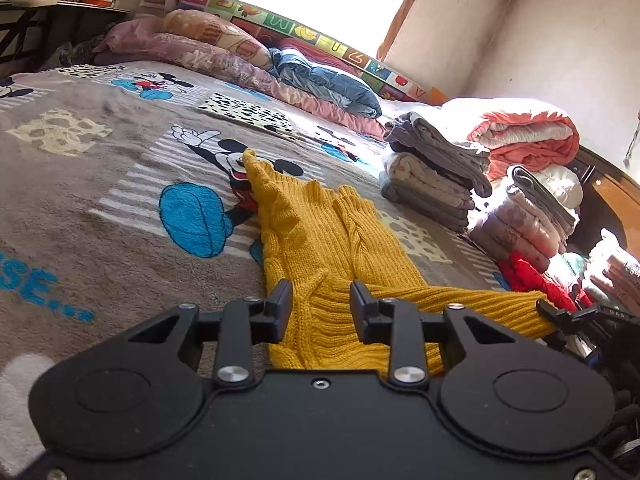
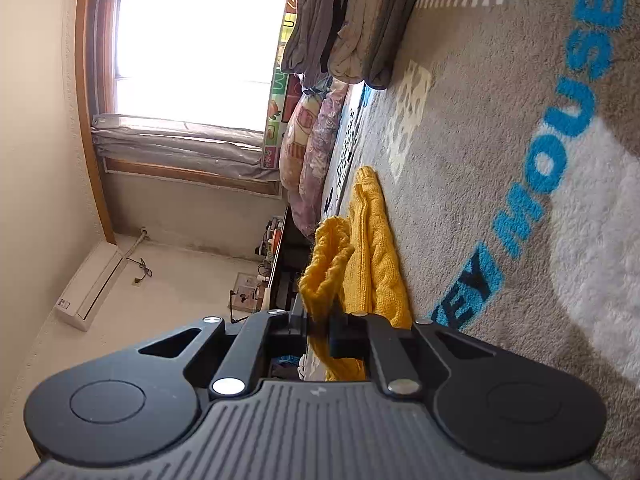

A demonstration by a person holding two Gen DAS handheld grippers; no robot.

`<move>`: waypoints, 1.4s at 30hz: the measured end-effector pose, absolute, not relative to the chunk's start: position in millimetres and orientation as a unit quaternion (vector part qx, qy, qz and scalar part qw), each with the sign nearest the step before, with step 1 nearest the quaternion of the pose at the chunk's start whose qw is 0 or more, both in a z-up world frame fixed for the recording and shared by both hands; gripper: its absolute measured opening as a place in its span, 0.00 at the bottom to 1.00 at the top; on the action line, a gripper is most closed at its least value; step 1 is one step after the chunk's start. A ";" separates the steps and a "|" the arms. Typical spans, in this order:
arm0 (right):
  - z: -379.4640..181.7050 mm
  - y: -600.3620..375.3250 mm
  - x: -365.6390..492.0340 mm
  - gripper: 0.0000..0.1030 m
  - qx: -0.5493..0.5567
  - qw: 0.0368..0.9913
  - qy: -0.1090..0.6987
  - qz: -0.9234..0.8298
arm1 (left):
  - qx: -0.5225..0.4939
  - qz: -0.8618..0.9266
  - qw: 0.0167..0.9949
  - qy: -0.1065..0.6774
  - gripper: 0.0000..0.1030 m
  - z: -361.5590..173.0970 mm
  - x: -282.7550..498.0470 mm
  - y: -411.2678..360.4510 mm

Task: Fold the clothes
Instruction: 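Fold the sleeve with the right gripper while the left gripper grasps the sweater edge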

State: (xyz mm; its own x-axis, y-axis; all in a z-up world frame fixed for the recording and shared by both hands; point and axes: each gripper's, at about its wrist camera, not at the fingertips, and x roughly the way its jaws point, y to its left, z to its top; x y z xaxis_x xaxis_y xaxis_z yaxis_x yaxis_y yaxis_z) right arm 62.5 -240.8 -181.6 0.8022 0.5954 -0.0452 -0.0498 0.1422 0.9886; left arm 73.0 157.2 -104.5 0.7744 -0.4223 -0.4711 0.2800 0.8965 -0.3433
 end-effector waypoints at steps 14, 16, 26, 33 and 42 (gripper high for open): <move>-182.9 -250.4 53.5 0.11 0.602 0.735 0.231 0.212 | -0.158 -0.198 0.925 0.282 0.29 -109.4 73.5 166.1; -186.2 -251.4 53.9 0.11 0.599 0.738 0.236 0.204 | -0.159 -0.199 0.916 0.309 0.29 -113.7 78.9 162.8; -179.2 -251.9 51.9 0.11 0.585 0.743 0.243 0.214 | -0.141 -0.150 0.926 0.315 0.29 -108.8 108.4 160.6; -215.2 -255.8 47.5 0.11 0.602 0.726 0.292 0.162 | -0.118 -0.096 0.935 0.320 0.29 -97.4 179.1 157.9; -225.6 -251.5 38.3 0.10 0.602 0.720 0.311 0.150 | -0.026 -0.117 0.929 0.349 0.29 -107.7 278.7 127.4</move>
